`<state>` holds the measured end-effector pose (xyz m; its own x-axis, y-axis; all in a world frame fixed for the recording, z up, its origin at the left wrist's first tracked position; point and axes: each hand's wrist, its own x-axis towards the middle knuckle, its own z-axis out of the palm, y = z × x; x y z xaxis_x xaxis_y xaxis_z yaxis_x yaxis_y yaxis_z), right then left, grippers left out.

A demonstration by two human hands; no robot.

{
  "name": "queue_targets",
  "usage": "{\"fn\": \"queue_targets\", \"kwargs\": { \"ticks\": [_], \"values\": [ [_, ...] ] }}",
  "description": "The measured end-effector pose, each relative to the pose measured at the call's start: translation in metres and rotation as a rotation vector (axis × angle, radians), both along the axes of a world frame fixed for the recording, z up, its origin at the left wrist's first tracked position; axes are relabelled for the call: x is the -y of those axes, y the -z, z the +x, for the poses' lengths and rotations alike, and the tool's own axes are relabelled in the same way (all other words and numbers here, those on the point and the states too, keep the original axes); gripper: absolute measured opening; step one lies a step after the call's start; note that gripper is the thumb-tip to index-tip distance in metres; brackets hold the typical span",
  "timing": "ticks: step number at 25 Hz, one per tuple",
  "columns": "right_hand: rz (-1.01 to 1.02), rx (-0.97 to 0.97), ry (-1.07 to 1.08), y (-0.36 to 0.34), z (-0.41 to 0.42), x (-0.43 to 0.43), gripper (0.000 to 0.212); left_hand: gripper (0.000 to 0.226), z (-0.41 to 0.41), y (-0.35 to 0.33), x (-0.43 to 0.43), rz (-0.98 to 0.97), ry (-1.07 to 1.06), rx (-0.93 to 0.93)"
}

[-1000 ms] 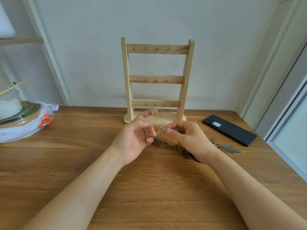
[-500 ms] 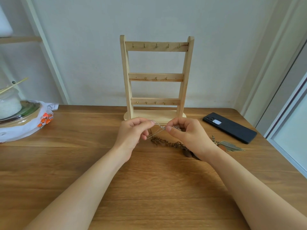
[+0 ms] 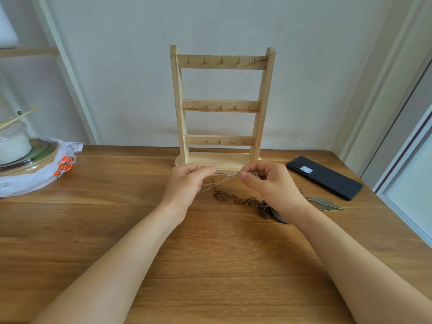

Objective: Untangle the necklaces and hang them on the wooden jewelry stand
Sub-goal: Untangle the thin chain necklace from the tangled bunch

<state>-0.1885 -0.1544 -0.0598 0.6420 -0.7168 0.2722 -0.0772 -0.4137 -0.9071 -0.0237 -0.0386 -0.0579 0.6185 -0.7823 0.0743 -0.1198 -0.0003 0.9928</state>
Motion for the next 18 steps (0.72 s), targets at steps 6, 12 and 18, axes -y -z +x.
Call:
{"fn": "queue_targets", "kwargs": {
  "ticks": [6,12,18],
  "values": [
    [-0.032,-0.020,-0.003,0.000,-0.001,0.000,0.011,0.016,0.004,0.002,0.001,-0.087,-0.082,0.025],
    [-0.150,-0.056,0.015,-0.002,0.000,-0.005,0.005,0.007,-0.003,0.002,-0.001,-0.049,0.130,0.084],
    [-0.231,-0.065,0.022,-0.002,0.000,-0.010,0.004,0.002,-0.006,0.006,0.000,0.037,0.171,0.217]
  ]
}}
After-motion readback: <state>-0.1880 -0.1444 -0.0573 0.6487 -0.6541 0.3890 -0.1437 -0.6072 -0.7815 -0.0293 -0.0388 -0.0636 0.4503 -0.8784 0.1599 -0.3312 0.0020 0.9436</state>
